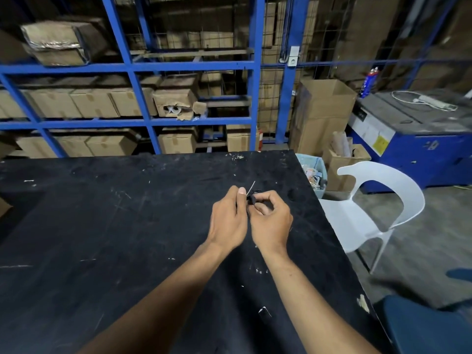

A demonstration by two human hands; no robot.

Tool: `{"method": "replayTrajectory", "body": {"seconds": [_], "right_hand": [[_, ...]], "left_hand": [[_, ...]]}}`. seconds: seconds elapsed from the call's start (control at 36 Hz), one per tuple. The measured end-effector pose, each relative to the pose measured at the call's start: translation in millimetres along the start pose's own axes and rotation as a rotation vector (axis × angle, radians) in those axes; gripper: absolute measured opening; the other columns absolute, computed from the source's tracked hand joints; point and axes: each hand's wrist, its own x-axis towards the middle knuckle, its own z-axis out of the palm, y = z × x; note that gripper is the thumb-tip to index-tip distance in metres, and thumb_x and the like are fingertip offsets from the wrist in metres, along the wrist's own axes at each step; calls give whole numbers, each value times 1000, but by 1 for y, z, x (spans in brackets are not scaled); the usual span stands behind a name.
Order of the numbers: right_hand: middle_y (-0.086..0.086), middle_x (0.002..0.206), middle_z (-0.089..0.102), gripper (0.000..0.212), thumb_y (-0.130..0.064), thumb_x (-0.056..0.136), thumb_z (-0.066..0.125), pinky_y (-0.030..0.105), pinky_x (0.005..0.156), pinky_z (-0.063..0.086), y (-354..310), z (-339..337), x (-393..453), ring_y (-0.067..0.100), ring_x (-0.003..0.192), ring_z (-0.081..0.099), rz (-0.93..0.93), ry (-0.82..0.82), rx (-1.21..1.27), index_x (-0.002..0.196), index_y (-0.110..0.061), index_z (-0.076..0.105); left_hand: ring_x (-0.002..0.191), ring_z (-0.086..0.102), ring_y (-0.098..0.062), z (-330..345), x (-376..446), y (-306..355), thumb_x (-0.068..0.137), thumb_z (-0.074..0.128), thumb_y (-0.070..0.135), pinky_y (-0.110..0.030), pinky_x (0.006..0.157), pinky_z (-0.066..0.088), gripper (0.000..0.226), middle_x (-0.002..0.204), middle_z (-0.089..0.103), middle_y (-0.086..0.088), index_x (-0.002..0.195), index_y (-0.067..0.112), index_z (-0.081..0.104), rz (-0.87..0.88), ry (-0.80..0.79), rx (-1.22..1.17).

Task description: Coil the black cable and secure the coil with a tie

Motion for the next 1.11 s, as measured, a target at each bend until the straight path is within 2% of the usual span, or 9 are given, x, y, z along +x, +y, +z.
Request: {"method": "replayTrajectory", "body": {"seconds": [0.19,0.31,0.42,0.53,0.58,0.72,0.89,1.03,1.11], "right_hand": [[-4,78,79,22,9,82,78,19,70,59,-7,4,6,11,80,80,210,-9,357,83,-12,71],[10,83,78,23,12,85,72,30,77,63,-8,0,8,19,80,76,389,-58,553,84,-11,75],[18,94,72,23,15,91,65,25,68,65,-13,-3,9,21,81,75,536,-56,798,82,-5,73],[13,89,69,23,13,92,64,16,46,53,-17,-7,9,22,81,70,616,-51,904,81,-6,69],[14,88,69,23,14,91,64,17,47,55,-20,-8,11,26,87,71,626,-48,927,81,-6,68],[17,86,72,24,17,91,62,30,78,67,-20,-14,20,24,82,77,603,-82,926,82,-3,69],[9,76,76,31,20,90,61,24,74,64,-12,-25,23,16,78,80,565,-152,866,73,-4,73],[8,78,78,28,17,87,68,23,72,62,-14,-29,26,17,78,79,470,-216,759,78,-9,76],[10,83,78,27,14,85,72,22,75,60,-14,-31,26,18,82,77,305,-239,533,90,-12,74]], "left_hand": [[57,50,-11,3,3,5,113,32,31,-28,54,39,39,64,55,3,79,18,44,22,12,9],[55,46,-13,1,3,7,111,34,21,-35,56,38,35,63,51,4,76,22,39,29,-25,55],[60,52,-19,2,2,12,111,35,22,-40,63,45,33,68,55,-1,79,17,41,14,-53,135],[66,57,-15,6,4,19,113,31,27,-42,87,39,34,72,60,3,83,18,44,0,-59,284],[68,56,-13,7,6,23,113,29,30,-43,92,36,34,73,60,5,86,18,46,-41,-72,308],[73,61,-15,10,6,31,113,28,34,-47,93,38,25,76,64,7,96,19,39,-84,-131,237],[79,60,-27,-1,14,32,112,35,35,-66,96,49,18,76,61,2,105,19,30,-109,-222,97],[56,52,-19,2,10,27,112,39,32,-45,71,42,17,61,55,5,104,17,37,24,-112,118],[61,60,-30,1,12,25,111,42,32,-45,66,44,18,64,62,-3,103,16,40,37,-59,116]]}}
